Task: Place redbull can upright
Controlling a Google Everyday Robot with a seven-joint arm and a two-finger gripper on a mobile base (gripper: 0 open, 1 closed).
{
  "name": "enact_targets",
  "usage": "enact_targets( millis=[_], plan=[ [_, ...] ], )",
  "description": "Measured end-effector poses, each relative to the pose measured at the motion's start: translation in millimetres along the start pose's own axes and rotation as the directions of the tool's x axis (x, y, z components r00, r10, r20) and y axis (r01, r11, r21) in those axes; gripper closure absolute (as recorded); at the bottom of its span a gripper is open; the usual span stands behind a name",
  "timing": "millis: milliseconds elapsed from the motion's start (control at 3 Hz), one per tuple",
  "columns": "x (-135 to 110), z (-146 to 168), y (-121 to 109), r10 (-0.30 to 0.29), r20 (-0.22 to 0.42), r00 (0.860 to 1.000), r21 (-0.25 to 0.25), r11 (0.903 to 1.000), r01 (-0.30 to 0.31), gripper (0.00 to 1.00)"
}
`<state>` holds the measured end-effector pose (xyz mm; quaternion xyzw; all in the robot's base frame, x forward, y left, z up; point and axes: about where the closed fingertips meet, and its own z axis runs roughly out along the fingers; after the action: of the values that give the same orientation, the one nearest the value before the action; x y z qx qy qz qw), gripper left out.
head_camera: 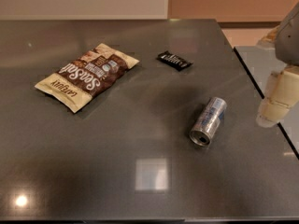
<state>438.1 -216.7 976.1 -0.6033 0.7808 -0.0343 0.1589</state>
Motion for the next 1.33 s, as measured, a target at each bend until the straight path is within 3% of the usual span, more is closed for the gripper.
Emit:
enact_targets(
  millis=[333, 667, 1000, 1333],
  plan=[
    [0, 0, 0, 0.0, 0.0, 1.0, 0.0, 1.0, 0.0, 0.0],
    [-23, 6, 1, -0.106, 0.004, 0.994, -0.013, 0.9943, 0.106, 0.0],
    [-52, 20, 8, -0.277, 0.049, 0.959, -0.008, 0.9605, 0.278, 0.0],
    [-65, 27, 12, -0.399, 0.073, 0.914, 0.006, 0.9165, 0.4, 0.0]
  ],
)
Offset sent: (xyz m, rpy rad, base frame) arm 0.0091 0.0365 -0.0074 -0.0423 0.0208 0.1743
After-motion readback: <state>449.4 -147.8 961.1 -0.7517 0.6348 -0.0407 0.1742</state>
